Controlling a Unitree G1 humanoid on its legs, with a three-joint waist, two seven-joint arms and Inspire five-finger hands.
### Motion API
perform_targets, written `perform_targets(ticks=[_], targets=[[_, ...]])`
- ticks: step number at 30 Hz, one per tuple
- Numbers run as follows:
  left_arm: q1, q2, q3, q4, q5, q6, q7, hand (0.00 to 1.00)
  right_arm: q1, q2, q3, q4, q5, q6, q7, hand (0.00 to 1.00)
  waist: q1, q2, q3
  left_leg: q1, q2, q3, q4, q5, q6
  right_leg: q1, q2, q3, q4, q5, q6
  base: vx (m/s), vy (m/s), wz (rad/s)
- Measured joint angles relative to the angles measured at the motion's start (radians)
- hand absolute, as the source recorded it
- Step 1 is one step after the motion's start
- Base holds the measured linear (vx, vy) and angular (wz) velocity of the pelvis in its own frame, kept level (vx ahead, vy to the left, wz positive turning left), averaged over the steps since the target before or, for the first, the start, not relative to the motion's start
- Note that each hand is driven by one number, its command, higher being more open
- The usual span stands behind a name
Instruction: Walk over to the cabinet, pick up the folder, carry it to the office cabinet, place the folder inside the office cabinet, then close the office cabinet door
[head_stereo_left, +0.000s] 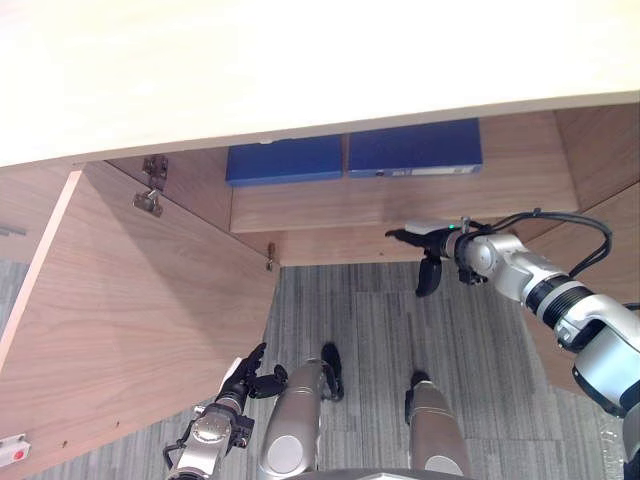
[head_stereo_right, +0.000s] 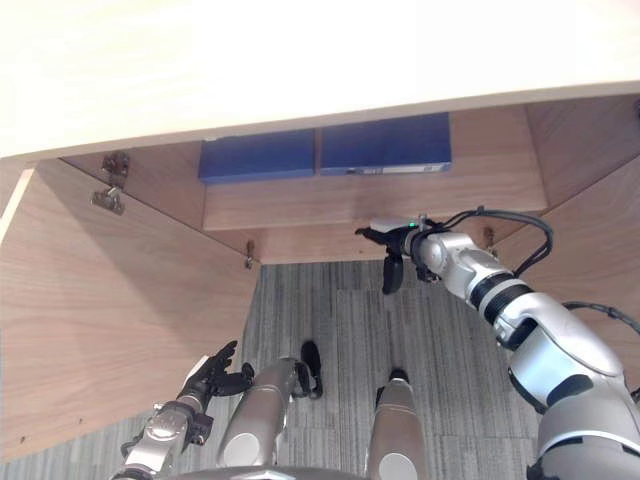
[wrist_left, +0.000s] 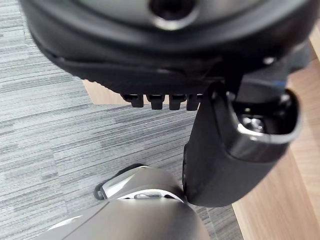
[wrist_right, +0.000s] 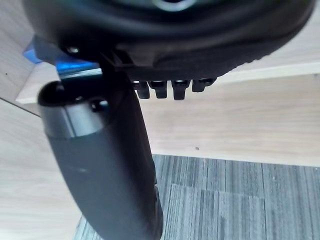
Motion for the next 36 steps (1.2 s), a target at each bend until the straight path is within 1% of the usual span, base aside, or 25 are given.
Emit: perform_targets(ticks=[1,3,5,7,8,9,10,11,13,16,17,20,22,24,25,26,27,28,29,30,31,32,34,35,36], targets=[[0.003,-0.001,0.003,0.001,0.008,0.001,0.000,1.00,0.003,0.002,0.000,0.000,0.000,-0.001,0.002,1.00,-0.001,-0.003,-0.001,0.014,0.005,0.000,-0.003,-0.001,-0.002,0.016,0.004,-0.003,-0.011,0.003,-0.003,0.04,-0.060,-0.14],[0.017,-0.009,0.033,0.006,0.021,-0.001,0.002,1.00,0.003,0.016,-0.019,0.000,0.000,-0.001,-0.019,1.00,0.003,-0.014,-0.005,0.056,0.041,-0.004,-0.003,-0.007,-0.014,0.072,0.040,-0.006,-0.059,0.034,-0.014,0.01,-0.056,-0.28],[0.020,-0.012,0.055,0.032,0.025,-0.004,0.009,1.00,0.003,0.037,-0.047,0.004,0.000,-0.001,-0.040,1.00,0.003,-0.030,-0.016,0.062,0.049,-0.049,0.003,-0.006,-0.021,0.091,0.062,-0.004,-0.087,0.051,-0.024,-0.02,-0.076,-0.22],[0.014,-0.028,0.072,0.069,0.027,-0.012,0.019,1.00,0.033,0.090,-0.150,0.049,0.004,-0.005,-0.068,1.00,0.004,-0.061,-0.042,0.079,0.034,-0.200,-0.020,-0.003,-0.058,0.127,0.092,0.005,-0.152,0.089,-0.039,-0.04,-0.106,-0.21],[0.013,-0.033,0.072,0.080,0.035,-0.013,0.022,1.00,0.055,0.106,-0.184,0.062,0.006,-0.008,-0.076,1.00,0.007,-0.069,-0.053,0.093,0.033,-0.218,-0.043,-0.002,-0.067,0.140,0.097,0.007,-0.178,0.103,-0.040,-0.01,-0.069,-0.17],[0.014,-0.041,0.073,0.105,0.054,-0.013,0.025,1.00,0.114,0.134,-0.255,0.078,0.015,-0.014,-0.092,1.00,0.007,-0.088,-0.079,0.121,0.034,-0.227,-0.089,0.008,-0.084,0.168,0.102,0.014,-0.238,0.134,-0.037,0.00,0.012,-0.14],[0.019,-0.042,0.075,0.126,0.068,-0.013,0.027,1.00,0.196,0.159,-0.319,0.082,0.057,-0.024,-0.105,1.00,0.006,-0.109,-0.111,0.142,0.031,-0.225,-0.124,0.019,-0.089,0.192,0.102,0.021,-0.304,0.166,-0.036,0.01,0.049,-0.15],[0.020,-0.036,0.074,0.136,0.074,-0.013,0.027,1.00,0.243,0.178,-0.357,0.086,0.075,-0.030,-0.110,1.00,0.004,-0.118,-0.129,0.148,0.030,-0.224,-0.135,0.022,-0.089,0.205,0.102,0.028,-0.333,0.182,-0.035,0.02,0.091,-0.25],[0.024,-0.029,0.075,0.171,0.105,-0.011,0.038,1.00,0.393,0.259,-0.490,0.112,0.129,-0.048,-0.127,1.00,-0.015,-0.136,-0.168,0.182,0.028,-0.193,-0.172,0.031,-0.085,0.233,0.098,0.067,-0.397,0.224,-0.023,0.01,0.091,-0.43],[0.027,-0.034,0.095,0.217,0.146,-0.008,0.046,1.00,0.573,0.376,-0.682,0.175,0.195,-0.045,-0.169,1.00,-0.068,-0.129,-0.188,0.232,0.012,-0.131,-0.227,0.045,-0.068,0.232,0.085,0.154,-0.445,0.284,-0.003,-0.04,0.116,-0.80],[0.028,-0.039,0.106,0.232,0.146,-0.005,0.055,1.00,0.620,0.407,-0.730,0.193,0.226,-0.037,-0.189,1.00,-0.077,-0.130,-0.189,0.250,0.006,-0.114,-0.244,0.048,-0.064,0.229,0.082,0.186,-0.451,0.298,0.001,-0.08,0.120,-1.10],[0.027,-0.042,0.146,0.290,0.156,0.004,0.084,1.00,0.801,0.510,-0.918,0.213,0.332,-0.022,-0.269,1.00,-0.124,-0.144,-0.202,0.319,-0.009,-0.021,-0.316,0.074,-0.051,0.209,0.077,0.270,-0.464,0.344,0.013,-0.12,0.085,-1.09],[0.027,-0.051,0.190,0.317,0.163,0.020,0.092,1.00,0.886,0.560,-0.998,0.204,0.399,-0.018,-0.318,1.00,-0.133,-0.154,-0.208,0.363,-0.010,0.031,-0.346,0.082,-0.047,0.200,0.083,0.269,-0.463,0.374,0.011,-0.13,0.030,-1.15],[0.029,-0.066,0.236,0.323,0.162,0.030,0.100,1.00,0.948,0.589,-1.041,0.175,0.408,-0.012,-0.349,1.00,-0.135,-0.153,-0.208,0.389,0.019,0.106,-0.348,0.086,-0.038,0.193,0.084,0.166,-0.483,0.424,-0.011,-0.18,-0.051,-1.10],[0.031,-0.074,0.266,0.323,0.162,0.036,0.102,1.00,0.965,0.602,-1.060,0.164,0.407,-0.009,-0.363,1.00,-0.135,-0.148,-0.205,0.404,0.032,0.147,-0.347,0.092,-0.035,0.174,0.067,0.042,-0.421,0.384,-0.064,-0.18,-0.093,-0.98],[0.035,-0.084,0.289,0.324,0.162,0.046,0.104,1.00,0.984,0.614,-1.082,0.144,0.401,-0.004,-0.375,1.00,-0.135,-0.144,-0.204,0.432,0.048,0.186,-0.348,0.094,-0.038,0.159,0.027,-0.110,-0.305,0.314,-0.113,-0.21,-0.103,-1.11],[0.052,-0.101,0.309,0.324,0.163,0.053,0.104,1.00,1.001,0.621,-1.100,0.130,0.395,0.002,-0.380,1.00,-0.134,-0.116,-0.210,0.455,0.075,0.218,-0.348,0.092,-0.043,0.159,-0.006,-0.185,-0.205,0.265,-0.129,-0.15,-0.099,-0.94],[0.064,-0.110,0.316,0.324,0.163,0.056,0.106,1.00,1.007,0.626,-1.116,0.127,0.395,0.005,-0.381,1.00,-0.134,-0.104,-0.221,0.464,0.091,0.234,-0.348,0.090,-0.051,0.163,-0.017,-0.201,-0.168,0.248,-0.127,-0.13,-0.171,-0.88],[0.090,-0.129,0.351,0.324,0.162,0.056,0.105,1.00,1.022,0.635,-1.138,0.115,0.395,0.012,-0.387,1.00,-0.134,-0.091,-0.248,0.477,0.114,0.259,-0.357,0.088,-0.065,0.177,-0.046,-0.218,-0.120,0.214,-0.111,-0.08,-0.246,-0.72],[0.110,-0.133,0.373,0.322,0.162,0.056,0.104,1.00,1.035,0.646,-1.161,0.108,0.395,0.012,-0.388,1.00,-0.132,-0.102,-0.275,0.485,0.113,0.276,-0.376,0.095,-0.080,0.192,-0.072,-0.218,-0.121,0.187,-0.078,-0.05,-0.349,-0.78],[0.121,-0.129,0.410,0.325,0.162,0.055,0.102,1.00,1.043,0.664,-1.201,0.101,0.395,0.012,-0.393,1.00,-0.131,-0.125,-0.299,0.496,0.102,0.287,-0.404,0.124,-0.126,0.217,-0.089,-0.212,-0.192,0.129,0.003,-0.02,-0.325,-0.49],[0.122,-0.141,0.426,0.326,0.161,0.063,0.103,1.00,1.046,0.665,-1.231,0.099,0.395,0.016,-0.402,1.00,-0.132,-0.110,-0.304,0.503,0.116,0.273,-0.417,0.134,-0.144,0.219,-0.068,-0.222,-0.206,0.127,0.001,0.04,-0.297,-0.50],[0.143,-0.174,0.468,0.322,0.159,0.062,0.101,1.00,1.053,0.666,-1.295,0.098,0.396,0.017,-0.422,1.00,-0.125,-0.076,-0.328,0.526,0.134,0.260,-0.445,0.136,-0.152,0.229,0.009,-0.221,-0.290,0.167,-0.028,0.11,-0.193,-0.51],[0.153,-0.179,0.477,0.329,0.158,0.063,0.101,1.00,1.058,0.668,-1.323,0.100,0.396,0.021,-0.430,1.00,-0.122,-0.069,-0.333,0.554,0.140,0.243,-0.508,0.148,-0.158,0.243,0.075,-0.212,-0.350,0.202,-0.061,0.09,-0.111,-0.51],[0.155,-0.179,0.493,0.329,0.157,0.064,0.100,1.00,1.062,0.671,-1.330,0.100,0.396,0.023,-0.431,1.00,-0.121,-0.075,-0.337,0.562,0.148,0.242,-0.527,0.156,-0.166,0.249,0.095,-0.208,-0.372,0.215,-0.072,0.07,-0.123,-0.49]])
